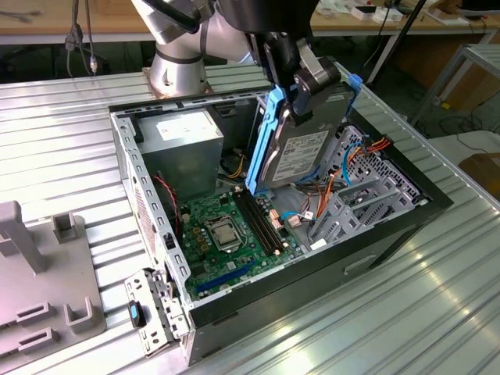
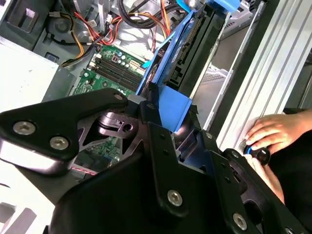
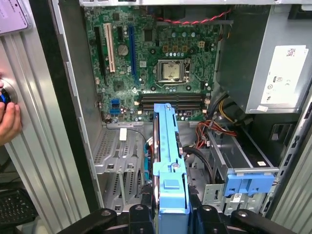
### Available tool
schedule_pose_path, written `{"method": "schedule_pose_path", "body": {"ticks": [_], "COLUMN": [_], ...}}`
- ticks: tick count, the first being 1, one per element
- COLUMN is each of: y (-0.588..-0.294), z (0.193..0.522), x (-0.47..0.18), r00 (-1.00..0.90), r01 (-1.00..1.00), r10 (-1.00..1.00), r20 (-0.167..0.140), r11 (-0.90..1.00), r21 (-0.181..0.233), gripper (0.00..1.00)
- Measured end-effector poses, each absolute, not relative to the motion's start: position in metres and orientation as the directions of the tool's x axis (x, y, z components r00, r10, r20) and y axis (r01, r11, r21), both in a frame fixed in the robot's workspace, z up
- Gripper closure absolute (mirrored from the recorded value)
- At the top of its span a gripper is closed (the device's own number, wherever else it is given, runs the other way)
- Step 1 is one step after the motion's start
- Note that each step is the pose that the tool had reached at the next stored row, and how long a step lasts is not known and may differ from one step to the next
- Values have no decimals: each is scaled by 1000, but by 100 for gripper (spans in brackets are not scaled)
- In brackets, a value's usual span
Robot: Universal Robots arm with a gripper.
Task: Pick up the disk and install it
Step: 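Pick up the disk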
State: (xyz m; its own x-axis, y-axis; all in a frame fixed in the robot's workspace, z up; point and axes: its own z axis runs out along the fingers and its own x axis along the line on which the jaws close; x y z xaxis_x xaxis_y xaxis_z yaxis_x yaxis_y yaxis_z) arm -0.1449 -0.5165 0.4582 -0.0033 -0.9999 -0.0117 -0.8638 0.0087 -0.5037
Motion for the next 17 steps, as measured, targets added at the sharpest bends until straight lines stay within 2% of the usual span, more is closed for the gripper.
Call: {"method": "schedule_pose_path", "body": {"ticks": [17], "y": [-519], "z": [457], "x": [-55], "r00": [-3], "r01": [-864], "r10": [-1000], "r20": [-9], "r11": [7], "r21": [-503], "gripper": [63]}}
